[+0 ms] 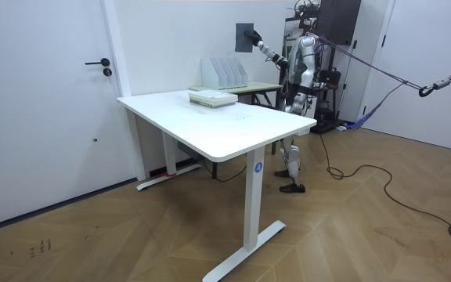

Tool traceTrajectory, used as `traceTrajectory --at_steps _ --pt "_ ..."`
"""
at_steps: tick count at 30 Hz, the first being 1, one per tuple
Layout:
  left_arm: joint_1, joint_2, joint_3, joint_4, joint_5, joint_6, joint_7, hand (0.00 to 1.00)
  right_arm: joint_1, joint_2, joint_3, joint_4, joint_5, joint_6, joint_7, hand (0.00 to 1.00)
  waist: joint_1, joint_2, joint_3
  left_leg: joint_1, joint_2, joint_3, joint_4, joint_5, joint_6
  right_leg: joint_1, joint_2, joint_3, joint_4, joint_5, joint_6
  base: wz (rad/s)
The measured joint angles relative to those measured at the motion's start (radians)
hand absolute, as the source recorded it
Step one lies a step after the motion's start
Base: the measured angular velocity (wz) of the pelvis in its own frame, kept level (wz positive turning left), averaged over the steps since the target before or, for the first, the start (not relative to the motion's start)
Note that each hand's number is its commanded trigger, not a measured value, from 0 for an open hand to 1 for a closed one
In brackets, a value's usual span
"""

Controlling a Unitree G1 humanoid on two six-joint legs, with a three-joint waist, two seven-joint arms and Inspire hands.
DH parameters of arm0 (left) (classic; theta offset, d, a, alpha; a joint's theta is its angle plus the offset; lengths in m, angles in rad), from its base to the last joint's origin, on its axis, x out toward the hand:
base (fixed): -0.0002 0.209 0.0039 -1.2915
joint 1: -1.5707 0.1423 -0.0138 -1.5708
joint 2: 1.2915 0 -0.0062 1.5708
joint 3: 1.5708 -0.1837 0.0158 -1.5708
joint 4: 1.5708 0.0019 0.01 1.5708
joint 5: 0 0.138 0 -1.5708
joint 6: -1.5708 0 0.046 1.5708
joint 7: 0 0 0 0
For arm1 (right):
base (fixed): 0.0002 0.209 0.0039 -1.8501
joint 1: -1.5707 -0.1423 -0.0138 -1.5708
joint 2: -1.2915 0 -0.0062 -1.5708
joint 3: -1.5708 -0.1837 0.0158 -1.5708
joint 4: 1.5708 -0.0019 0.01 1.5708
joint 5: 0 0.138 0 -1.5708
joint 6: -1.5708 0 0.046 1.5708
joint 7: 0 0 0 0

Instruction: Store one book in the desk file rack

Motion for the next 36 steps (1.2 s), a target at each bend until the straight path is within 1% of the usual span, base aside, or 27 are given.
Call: traceTrajectory --at_steps 1,3,5,6,8,9,11,13,15,20,23,24,26,29,34,36 --pt "0.000 0.000 0.001 0.000 0.000 0.000 0.002 0.00 -0.006 -0.002 0.000 0.003 0.000 0.000 -0.014 1.00 0.000 0.000 0.0000 0.000 0.000 0.000 0.000 0.000 0.000 0.000 0.000 0.000 0.000 0.000 0.000 0.00" --pt "0.000 0.000 0.006 0.000 0.003 0.000 0.002 0.00 -0.027 -0.022 0.000 0.026 -0.009 -0.011 -0.050 1.00 0.001 0.000 0.0000 0.000 0.000 0.000 0.000 0.000 0.000 -0.001 0.000 -0.001 -0.001 0.000 0.000 0.00" --pt "0.000 0.000 0.008 0.001 0.003 0.000 0.003 0.00 -0.041 -0.036 0.000 0.046 -0.025 -0.012 -0.066 1.00 0.001 0.000 0.0001 0.000 0.000 0.000 -0.001 0.000 0.000 0.000 0.000 -0.002 -0.001 0.000 0.000 0.00" --pt "0.000 0.000 0.009 0.002 0.003 0.000 0.003 0.00 -0.043 -0.047 0.000 0.064 -0.031 -0.021 -0.071 1.00 0.001 -0.001 0.0001 0.000 0.000 -0.002 -0.001 0.000 0.000 0.001 0.000 -0.005 -0.001 0.000 0.000 0.00" --pt "0.000 0.000 0.011 0.001 0.003 0.000 0.004 0.00 -0.043 -0.056 0.000 0.087 -0.031 -0.025 -0.074 1.00 0.001 -0.002 0.0004 0.001 0.000 -0.004 -0.001 0.000 0.000 0.001 -0.001 -0.007 0.000 0.000 0.000 0.00" --pt "0.000 0.000 0.013 0.001 0.003 0.002 0.004 0.00 -0.044 -0.057 0.000 0.117 -0.032 -0.032 -0.073 1.00 0.001 -0.002 0.0004 0.001 0.000 -0.007 -0.001 0.000 0.000 0.002 -0.001 -0.007 0.001 0.000 0.000 0.00" --pt "0.000 0.000 0.015 0.002 0.003 0.004 0.004 0.00 -0.046 -0.057 0.000 0.170 -0.032 -0.032 -0.068 1.00 0.002 -0.002 0.0004 0.000 0.000 -0.008 -0.001 0.000 0.000 0.001 -0.002 -0.007 0.002 0.000 0.000 0.00" --pt "0.000 0.000 0.017 0.002 0.003 0.009 0.005 0.00 -0.046 -0.057 0.000 0.215 -0.032 -0.029 -0.065 1.00 0.002 -0.002 0.0002 -0.004 -0.001 -0.008 -0.001 0.000 0.000 0.000 -0.003 -0.008 0.003 0.000 0.000 0.00" --pt "-0.001 0.002 0.022 0.001 0.002 0.014 0.005 0.00 -0.046 -0.057 0.000 0.252 -0.031 -0.016 -0.063 1.00 0.001 -0.002 0.0006 -0.009 -0.002 -0.007 -0.001 0.001 0.000 -0.005 -0.003 -0.007 0.003 0.000 0.000 0.00" --pt "0.000 0.004 0.038 0.002 0.002 0.025 0.005 0.00 -0.046 -0.059 0.000 0.270 -0.031 0.006 -0.065 1.00 0.002 -0.005 0.0002 -0.017 -0.003 -0.008 -0.003 0.001 0.000 -0.016 -0.003 -0.007 0.003 0.000 0.001 -0.01" --pt "-0.001 0.009 0.047 0.001 0.005 0.030 0.005 0.00 -0.068 -0.072 0.001 0.309 -0.022 0.009 -0.063 1.00 0.001 -0.012 0.0003 -0.024 -0.003 -0.010 -0.003 0.001 0.000 -0.018 -0.003 -0.009 0.002 0.000 0.001 0.01" --pt "-0.001 0.010 0.054 -0.001 0.007 0.030 0.005 0.00 -0.076 -0.088 0.001 0.327 0.002 0.014 -0.062 1.00 0.002 -0.015 0.0019 -0.026 -0.003 -0.010 -0.003 0.001 0.000 -0.018 -0.003 -0.010 0.001 0.000 0.001 0.04" --pt "0.000 0.009 0.061 -0.002 0.012 0.031 0.006 0.00 -0.087 -0.107 0.001 0.350 0.024 0.014 -0.061 1.00 0.006 -0.018 0.0021 -0.026 -0.003 -0.010 -0.004 0.001 0.000 -0.017 -0.003 -0.012 0.000 0.000 0.001 0.02" --pt "-0.001 0.010 0.073 -0.008 0.037 0.032 0.007 0.00 -0.111 -0.117 0.001 0.382 0.041 0.014 -0.052 1.00 0.004 -0.019 0.0017 -0.025 -0.002 -0.011 -0.005 0.001 0.000 -0.015 -0.003 -0.015 0.000 0.000 0.001 0.00" --pt "-0.001 0.009 0.079 -0.010 0.047 0.034 0.011 0.00 -0.111 -0.132 0.001 0.388 0.045 0.027 -0.048 1.00 0.008 -0.019 0.0015 -0.024 -0.002 -0.010 -0.004 0.001 0.000 -0.014 -0.004 -0.019 0.000 0.000 0.000 0.01" --pt "0.000 0.009 0.093 -0.009 0.054 0.044 0.012 0.00 -0.111 -0.133 0.001 0.388 0.045 0.034 -0.048 1.00 0.008 -0.019 0.0015 -0.024 -0.002 -0.010 -0.003 0.001 0.000 -0.014 -0.004 -0.020 0.001 0.001 0.000 0.00"
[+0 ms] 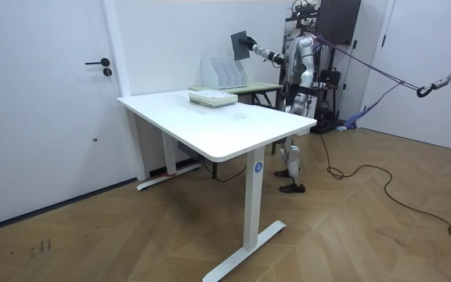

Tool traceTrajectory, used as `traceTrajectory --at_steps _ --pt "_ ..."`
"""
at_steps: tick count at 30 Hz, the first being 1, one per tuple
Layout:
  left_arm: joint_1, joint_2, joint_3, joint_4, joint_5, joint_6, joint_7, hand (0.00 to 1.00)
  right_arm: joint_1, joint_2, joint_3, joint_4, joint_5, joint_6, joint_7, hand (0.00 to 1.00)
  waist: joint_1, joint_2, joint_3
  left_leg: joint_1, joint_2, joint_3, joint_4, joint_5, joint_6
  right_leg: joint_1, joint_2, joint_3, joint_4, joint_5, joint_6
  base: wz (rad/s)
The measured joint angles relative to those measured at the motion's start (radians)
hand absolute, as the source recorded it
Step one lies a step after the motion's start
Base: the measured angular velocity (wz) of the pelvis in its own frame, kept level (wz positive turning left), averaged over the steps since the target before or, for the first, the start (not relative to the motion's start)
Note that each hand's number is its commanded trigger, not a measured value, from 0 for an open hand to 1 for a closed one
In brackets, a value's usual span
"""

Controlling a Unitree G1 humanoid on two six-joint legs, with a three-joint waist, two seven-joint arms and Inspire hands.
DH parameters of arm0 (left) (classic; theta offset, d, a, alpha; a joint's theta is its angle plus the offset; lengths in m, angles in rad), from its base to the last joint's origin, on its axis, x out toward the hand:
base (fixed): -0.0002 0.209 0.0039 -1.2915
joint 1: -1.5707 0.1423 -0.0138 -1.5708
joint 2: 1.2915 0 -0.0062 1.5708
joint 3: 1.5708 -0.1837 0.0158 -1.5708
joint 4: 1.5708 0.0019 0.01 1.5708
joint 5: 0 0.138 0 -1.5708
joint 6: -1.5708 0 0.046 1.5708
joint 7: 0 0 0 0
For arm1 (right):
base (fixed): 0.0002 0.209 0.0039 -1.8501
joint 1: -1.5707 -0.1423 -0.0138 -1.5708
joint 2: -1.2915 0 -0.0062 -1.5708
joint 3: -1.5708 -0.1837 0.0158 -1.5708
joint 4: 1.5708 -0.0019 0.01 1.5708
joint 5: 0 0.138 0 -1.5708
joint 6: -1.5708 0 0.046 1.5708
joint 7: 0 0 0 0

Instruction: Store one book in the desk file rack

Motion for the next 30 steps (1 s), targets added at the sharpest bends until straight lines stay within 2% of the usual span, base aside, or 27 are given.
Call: traceTrajectory --at_steps 9,13,17,22,30 --pt "-0.001 0.000 0.000 0.004 0.001 0.008 0.011 0.00 0.000 -0.002 0.001 0.000 -0.001 0.003 -0.005 1.00 0.011 -0.002 -0.0007 0.001 0.000 0.000 0.001 0.001 -0.001 -0.001 0.000 -0.001 0.003 0.000 0.000 0.00" --pt "-0.001 0.000 0.003 0.002 0.001 0.008 0.017 0.00 -0.001 -0.004 0.001 0.000 -0.001 0.027 -0.006 1.00 0.014 -0.011 -0.0020 0.000 0.000 0.000 0.001 0.001 -0.002 -0.002 0.000 -0.002 0.002 0.000 0.000 0.00" --pt "-0.001 0.003 0.004 0.002 0.001 0.008 0.020 0.00 -0.013 -0.004 0.001 0.000 -0.001 0.036 -0.012 1.00 0.016 -0.021 -0.0046 0.000 0.000 -0.001 0.000 0.001 -0.001 -0.001 -0.001 -0.003 0.002 0.000 0.000 0.00" --pt "-0.002 0.005 0.004 0.002 0.002 0.008 0.021 0.00 -0.053 -0.007 0.001 0.000 -0.001 0.037 -0.015 1.00 0.015 -0.022 -0.0046 -0.001 -0.001 -0.014 0.001 0.001 -0.002 0.000 -0.001 -0.006 0.001 0.000 0.000 0.02" --pt "0.000 0.006 0.022 0.000 0.004 0.012 0.022 0.00 -0.056 -0.035 0.010 0.003 -0.044 0.037 0.000 1.00 0.012 -0.027 -0.0029 -0.002 -0.002 -0.015 0.001 0.001 -0.001 0.003 -0.002 -0.009 -0.004 0.000 0.000 0.01"
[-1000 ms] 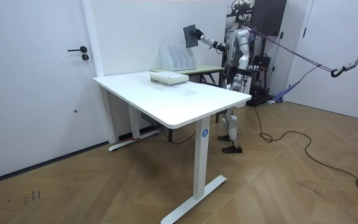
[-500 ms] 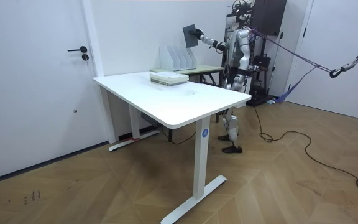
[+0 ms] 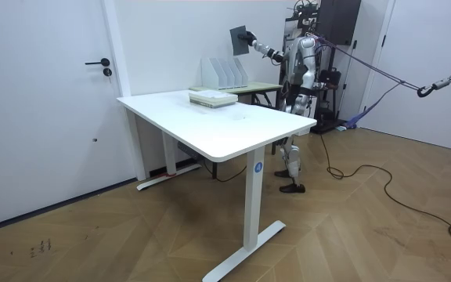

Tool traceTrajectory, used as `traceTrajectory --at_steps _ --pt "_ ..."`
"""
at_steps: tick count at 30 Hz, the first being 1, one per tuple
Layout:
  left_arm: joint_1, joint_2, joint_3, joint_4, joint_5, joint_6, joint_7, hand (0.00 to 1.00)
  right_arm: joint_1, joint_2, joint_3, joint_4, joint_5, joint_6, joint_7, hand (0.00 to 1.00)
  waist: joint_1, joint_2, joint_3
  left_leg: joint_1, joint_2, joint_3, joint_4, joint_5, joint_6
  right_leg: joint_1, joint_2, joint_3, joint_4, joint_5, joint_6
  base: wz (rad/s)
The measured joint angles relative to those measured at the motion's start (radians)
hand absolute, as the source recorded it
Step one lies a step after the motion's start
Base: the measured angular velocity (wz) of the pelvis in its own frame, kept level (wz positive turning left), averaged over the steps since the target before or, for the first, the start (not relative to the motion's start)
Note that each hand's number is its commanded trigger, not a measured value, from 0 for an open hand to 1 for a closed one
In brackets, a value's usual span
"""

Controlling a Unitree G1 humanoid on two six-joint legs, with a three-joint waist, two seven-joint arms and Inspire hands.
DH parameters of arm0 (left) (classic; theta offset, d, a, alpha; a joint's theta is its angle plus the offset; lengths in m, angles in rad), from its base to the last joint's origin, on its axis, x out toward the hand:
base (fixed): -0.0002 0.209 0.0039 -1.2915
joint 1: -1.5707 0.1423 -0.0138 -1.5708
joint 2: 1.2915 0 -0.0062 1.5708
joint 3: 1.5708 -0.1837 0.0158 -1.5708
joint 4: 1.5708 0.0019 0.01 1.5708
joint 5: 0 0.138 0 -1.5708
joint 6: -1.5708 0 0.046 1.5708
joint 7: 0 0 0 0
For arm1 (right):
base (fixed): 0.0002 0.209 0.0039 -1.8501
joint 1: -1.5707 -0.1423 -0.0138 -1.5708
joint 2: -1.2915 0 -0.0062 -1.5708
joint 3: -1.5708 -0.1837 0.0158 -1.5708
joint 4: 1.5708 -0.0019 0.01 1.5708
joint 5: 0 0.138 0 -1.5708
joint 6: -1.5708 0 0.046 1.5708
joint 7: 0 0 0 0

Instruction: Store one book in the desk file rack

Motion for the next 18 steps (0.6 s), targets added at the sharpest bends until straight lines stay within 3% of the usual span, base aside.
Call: traceTrajectory --at_steps 18 --pt "0.005 0.004 -0.002 -0.009 0.010 0.018 0.010 0.00 0.000 0.000 0.023 0.162 -0.039 0.004 0.076 1.00 -0.020 0.016 -0.0050 -0.012 0.000 -0.019 0.001 0.000 0.000 0.000 -0.001 -0.018 -0.008 0.001 -0.001 0.02"
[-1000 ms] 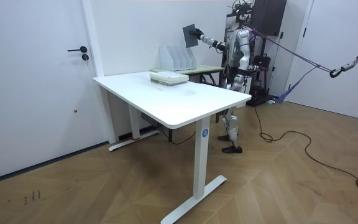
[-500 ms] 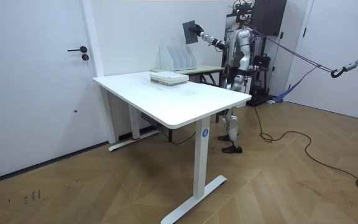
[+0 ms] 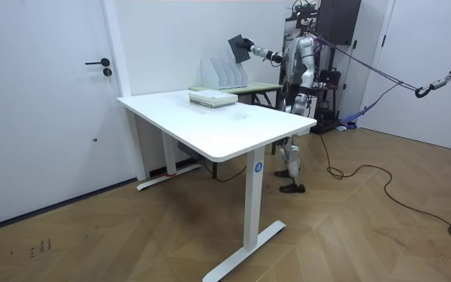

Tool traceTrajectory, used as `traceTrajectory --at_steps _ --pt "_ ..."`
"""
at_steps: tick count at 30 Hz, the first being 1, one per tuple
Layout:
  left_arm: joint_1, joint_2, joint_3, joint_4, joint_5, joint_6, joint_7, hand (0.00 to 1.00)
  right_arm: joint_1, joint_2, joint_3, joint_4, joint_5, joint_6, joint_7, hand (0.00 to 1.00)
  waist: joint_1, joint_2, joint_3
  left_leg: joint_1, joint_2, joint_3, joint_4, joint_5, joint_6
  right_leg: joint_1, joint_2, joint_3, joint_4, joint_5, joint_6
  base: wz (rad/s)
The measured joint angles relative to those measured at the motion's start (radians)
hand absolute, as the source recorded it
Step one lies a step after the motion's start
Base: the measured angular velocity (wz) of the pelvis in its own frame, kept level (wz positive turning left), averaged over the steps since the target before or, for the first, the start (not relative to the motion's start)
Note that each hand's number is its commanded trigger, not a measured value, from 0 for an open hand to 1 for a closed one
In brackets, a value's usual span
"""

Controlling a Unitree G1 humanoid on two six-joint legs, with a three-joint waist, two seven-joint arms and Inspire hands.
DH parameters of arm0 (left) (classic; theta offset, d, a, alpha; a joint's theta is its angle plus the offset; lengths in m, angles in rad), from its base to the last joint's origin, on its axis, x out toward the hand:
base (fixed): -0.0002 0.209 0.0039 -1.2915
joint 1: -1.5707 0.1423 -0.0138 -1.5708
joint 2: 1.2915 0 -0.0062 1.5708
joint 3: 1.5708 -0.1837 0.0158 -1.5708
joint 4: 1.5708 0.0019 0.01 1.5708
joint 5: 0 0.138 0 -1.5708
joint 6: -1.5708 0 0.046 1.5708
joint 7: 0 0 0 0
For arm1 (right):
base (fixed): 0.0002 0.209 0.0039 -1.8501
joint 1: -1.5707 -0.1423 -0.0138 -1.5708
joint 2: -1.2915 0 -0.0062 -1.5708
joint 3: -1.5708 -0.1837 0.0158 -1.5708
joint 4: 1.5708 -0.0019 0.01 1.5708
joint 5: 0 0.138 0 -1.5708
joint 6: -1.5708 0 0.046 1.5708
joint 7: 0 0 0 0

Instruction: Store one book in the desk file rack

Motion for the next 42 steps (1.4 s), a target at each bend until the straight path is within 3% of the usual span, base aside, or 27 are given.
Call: traceTrajectory --at_steps 2,3,4,19,42 --pt "0.000 0.001 0.000 0.000 0.000 0.000 0.000 0.00 0.000 0.000 0.009 0.010 0.000 0.000 0.002 1.00 -0.003 0.000 -0.0001 -0.003 0.000 -0.007 0.001 0.000 -0.001 0.000 0.000 -0.004 -0.002 0.001 -0.001 0.06" --pt "0.000 0.001 0.000 0.001 0.000 -0.001 0.000 0.00 0.000 0.000 0.013 0.024 0.000 0.000 0.005 0.11 -0.003 0.000 0.0000 -0.003 0.000 -0.011 0.001 0.000 -0.001 0.002 0.000 -0.007 -0.003 0.001 -0.001 0.07" --pt "0.000 0.001 0.000 0.001 0.000 -0.001 0.000 0.00 0.000 0.000 0.013 0.032 0.000 0.000 0.007 0.00 -0.003 0.000 0.0000 -0.003 0.000 -0.011 0.002 0.000 -0.001 0.003 0.000 -0.009 -0.004 0.001 -0.001 0.07" --pt "0.002 0.002 0.000 0.013 -0.005 -0.003 -0.002 0.00 0.002 0.000 0.016 0.114 0.047 -0.001 0.086 0.00 0.001 0.003 0.0058 0.014 -0.002 -0.015 0.006 0.000 -0.001 0.020 -0.004 -0.018 -0.007 0.001 -0.001 0.02" --pt "0.003 0.002 0.002 0.018 -0.012 -0.007 -0.003 0.00 0.001 0.000 0.015 0.184 0.085 -0.007 0.113 0.00 0.004 0.001 0.0044 0.012 -0.004 -0.014 0.006 0.001 -0.001 0.017 -0.007 -0.019 -0.006 0.000 0.000 0.00"
